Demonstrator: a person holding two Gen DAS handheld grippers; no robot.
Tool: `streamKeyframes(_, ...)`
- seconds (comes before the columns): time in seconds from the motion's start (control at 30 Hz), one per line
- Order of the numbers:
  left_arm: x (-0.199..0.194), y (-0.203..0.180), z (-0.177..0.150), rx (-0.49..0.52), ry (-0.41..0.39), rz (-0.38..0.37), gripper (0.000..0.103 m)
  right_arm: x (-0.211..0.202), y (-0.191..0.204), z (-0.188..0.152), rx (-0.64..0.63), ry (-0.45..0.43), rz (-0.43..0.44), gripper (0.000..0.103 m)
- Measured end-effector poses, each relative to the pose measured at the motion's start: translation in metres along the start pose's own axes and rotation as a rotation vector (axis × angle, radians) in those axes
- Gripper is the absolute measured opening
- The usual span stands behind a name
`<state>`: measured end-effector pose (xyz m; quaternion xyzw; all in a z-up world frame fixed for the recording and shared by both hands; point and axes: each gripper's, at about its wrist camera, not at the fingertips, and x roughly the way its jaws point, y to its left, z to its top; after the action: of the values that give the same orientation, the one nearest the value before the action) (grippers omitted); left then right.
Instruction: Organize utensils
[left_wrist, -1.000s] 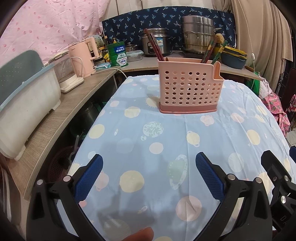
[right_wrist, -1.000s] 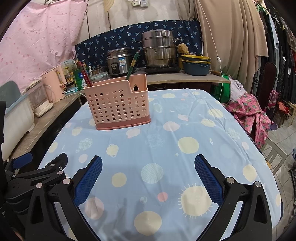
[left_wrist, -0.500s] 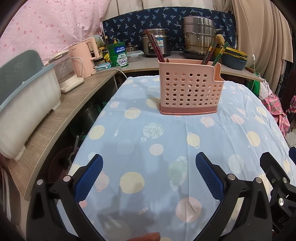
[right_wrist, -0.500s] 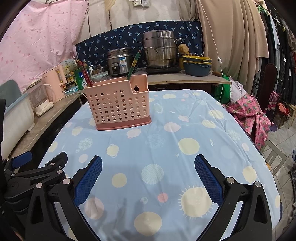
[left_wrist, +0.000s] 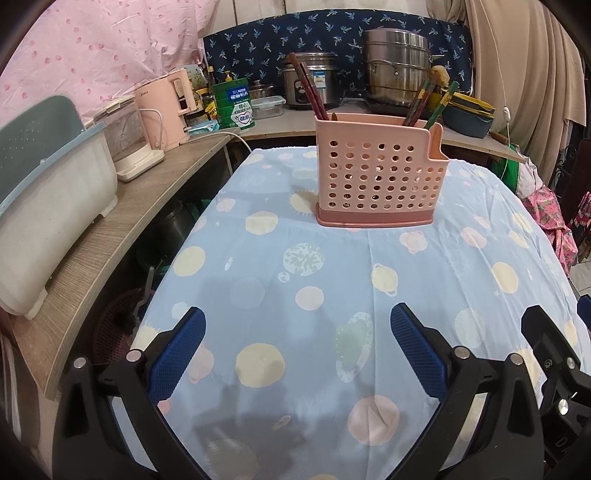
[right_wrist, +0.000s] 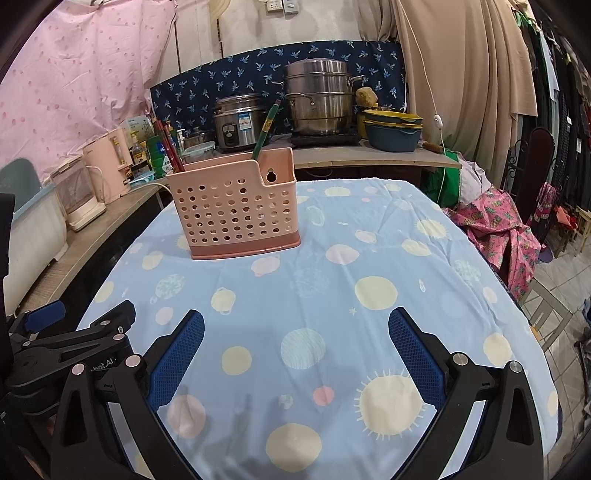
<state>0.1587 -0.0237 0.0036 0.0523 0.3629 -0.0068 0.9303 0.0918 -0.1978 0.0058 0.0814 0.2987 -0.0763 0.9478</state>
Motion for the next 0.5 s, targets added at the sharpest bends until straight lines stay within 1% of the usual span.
streamKeyframes(0.5,0.0022,0.0021,0.0011,-0.001,-0.001,0.010,0.096,0.0024,-0.0012,0.0012,0.003,0.012,-0.002,0.096)
